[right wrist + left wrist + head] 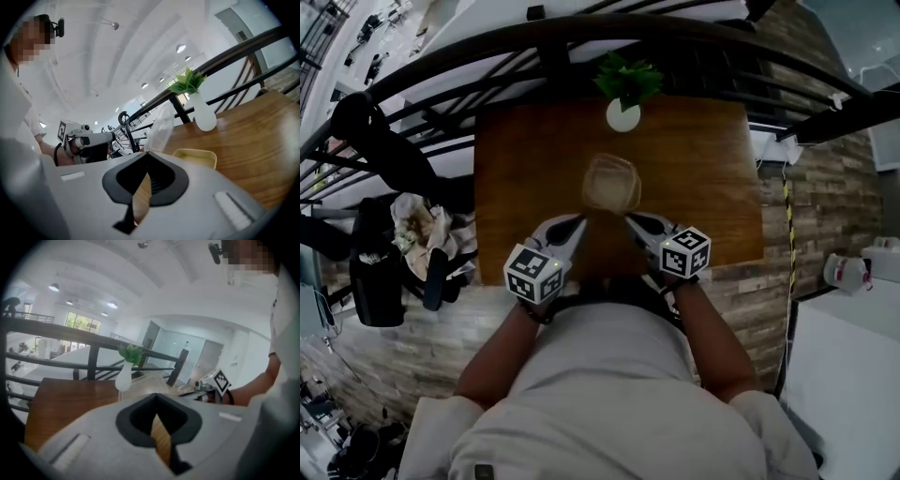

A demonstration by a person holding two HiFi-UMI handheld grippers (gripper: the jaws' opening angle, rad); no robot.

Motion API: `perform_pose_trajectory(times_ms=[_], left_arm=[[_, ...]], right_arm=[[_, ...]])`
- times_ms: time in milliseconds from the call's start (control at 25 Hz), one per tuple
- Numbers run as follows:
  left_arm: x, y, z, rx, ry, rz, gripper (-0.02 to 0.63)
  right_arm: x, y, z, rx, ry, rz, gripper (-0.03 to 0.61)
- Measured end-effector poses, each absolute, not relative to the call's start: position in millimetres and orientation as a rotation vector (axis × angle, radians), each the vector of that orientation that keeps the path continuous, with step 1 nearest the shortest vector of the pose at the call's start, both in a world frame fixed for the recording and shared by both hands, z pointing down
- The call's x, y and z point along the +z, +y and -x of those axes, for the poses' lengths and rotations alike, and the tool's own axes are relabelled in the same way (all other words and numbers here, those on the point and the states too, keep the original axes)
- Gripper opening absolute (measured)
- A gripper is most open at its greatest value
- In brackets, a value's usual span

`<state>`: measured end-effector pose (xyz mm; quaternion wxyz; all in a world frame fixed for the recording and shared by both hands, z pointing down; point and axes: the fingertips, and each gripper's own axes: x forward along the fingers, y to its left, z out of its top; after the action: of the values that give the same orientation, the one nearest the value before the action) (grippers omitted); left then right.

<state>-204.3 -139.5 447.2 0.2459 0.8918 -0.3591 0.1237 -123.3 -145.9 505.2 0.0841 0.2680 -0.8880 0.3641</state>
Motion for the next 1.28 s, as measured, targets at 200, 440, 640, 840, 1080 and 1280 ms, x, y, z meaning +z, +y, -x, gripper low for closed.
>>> perform_pose_trajectory(times_ms=[200, 440, 640, 840, 1080, 1280], left_arm=[[415.1, -123.0, 206.6, 0.310, -0.963, -2.503, 0.003], [403.8, -116.1, 214.1, 0.280, -0.933, -2.560, 0.003], [394.4, -106.0, 216.8, 0.260, -0.924, -2.585, 0.003], [382.3, -101.3, 211.0, 0.240, -0.926, -2.626, 0.003], [366.0, -97.4, 201.8, 0.232, -0.962, -2.660, 0.003], [353.5, -96.4, 178.2, 0.226, -1.042, -2.646, 0.003]], right_arm=[[472.9, -127.9, 124.2, 1.024, -2.678, -0.852, 0.006], [451.5, -123.3, 135.2, 0.941, -2.700, -0.904, 0.006], [438.9, -112.7, 136.8, 0.896, -2.711, -0.934, 0.006], [414.5, -109.0, 130.8, 0.802, -2.736, -0.942, 0.006], [388.8, -111.6, 112.6, 0.753, -2.784, -0.941, 0.006], [374.3, -105.2, 83.3, 0.736, -2.823, -0.860, 0.006]])
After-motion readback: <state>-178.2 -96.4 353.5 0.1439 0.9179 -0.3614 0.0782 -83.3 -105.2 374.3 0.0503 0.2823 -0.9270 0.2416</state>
